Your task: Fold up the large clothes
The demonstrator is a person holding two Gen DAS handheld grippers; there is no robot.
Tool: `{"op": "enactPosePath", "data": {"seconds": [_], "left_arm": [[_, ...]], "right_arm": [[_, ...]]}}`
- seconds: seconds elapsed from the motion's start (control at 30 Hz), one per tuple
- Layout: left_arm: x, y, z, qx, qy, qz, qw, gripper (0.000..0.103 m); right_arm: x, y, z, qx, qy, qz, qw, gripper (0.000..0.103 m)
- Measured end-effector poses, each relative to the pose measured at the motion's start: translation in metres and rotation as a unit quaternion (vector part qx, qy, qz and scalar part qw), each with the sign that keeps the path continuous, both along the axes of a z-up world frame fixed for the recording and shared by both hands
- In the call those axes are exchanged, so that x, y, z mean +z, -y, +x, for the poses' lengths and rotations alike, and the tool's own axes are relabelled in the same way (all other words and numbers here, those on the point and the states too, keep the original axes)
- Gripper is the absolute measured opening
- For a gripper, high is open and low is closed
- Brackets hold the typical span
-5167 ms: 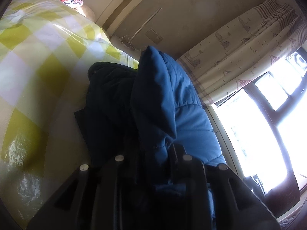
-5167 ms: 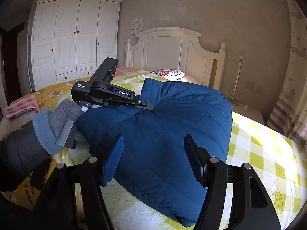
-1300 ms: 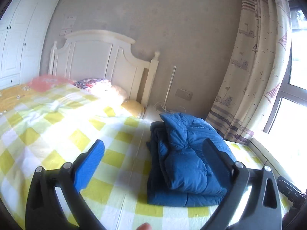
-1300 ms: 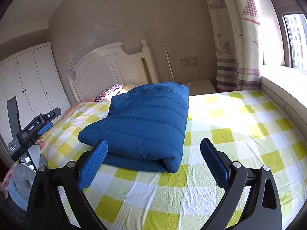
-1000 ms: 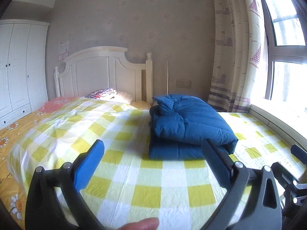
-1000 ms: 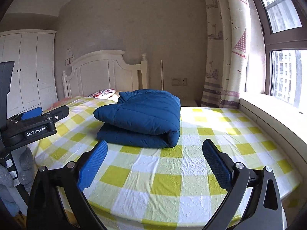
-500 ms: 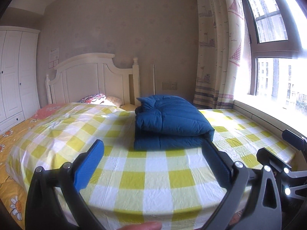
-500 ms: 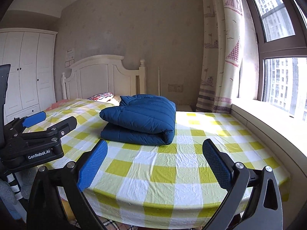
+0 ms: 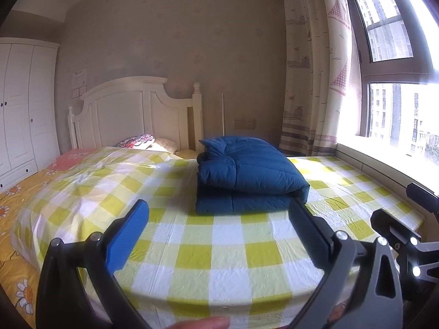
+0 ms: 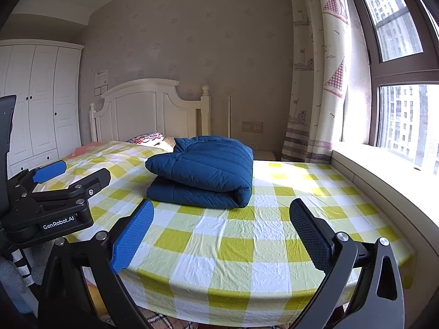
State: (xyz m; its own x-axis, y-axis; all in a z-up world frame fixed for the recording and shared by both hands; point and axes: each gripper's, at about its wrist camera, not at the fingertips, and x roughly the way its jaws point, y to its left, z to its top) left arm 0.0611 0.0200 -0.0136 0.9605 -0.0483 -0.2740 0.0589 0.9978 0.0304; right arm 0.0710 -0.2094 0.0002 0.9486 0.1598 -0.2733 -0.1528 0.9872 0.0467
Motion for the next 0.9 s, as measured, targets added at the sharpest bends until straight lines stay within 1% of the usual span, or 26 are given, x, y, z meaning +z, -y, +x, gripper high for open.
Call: {"op": "enactPosePath", "data": {"seconds": [0.27,0.57,0.73,0.9], "left_arm": [[-0.008,-0.003,0.004,0.009,-0.011,-0.002,0.9999,0.101],[-0.008,-0.002,0.006,0.02,-0.014,-0.005,0.9997,0.101],[-0.006,-0.001,0.011,0.031,-0.02,-0.01,0.9993,0.101],[-0.003,0.003,0.018,0.04,-0.024,-0.002,0.9989,0.101]], "right_arm": [[-0.001,-0.002,0.0,-0.01,0.004,-0.008,1.0,0.097],[-0.002,-0.002,0.002,-0.024,0.01,-0.026,0.999,0.097],[-0.002,-0.005,0.008,-0.015,0.016,-0.041,0.999,0.097],[-0.004,-0.003,0.02,-0.005,0.01,-0.043,0.999,0.097]]}}
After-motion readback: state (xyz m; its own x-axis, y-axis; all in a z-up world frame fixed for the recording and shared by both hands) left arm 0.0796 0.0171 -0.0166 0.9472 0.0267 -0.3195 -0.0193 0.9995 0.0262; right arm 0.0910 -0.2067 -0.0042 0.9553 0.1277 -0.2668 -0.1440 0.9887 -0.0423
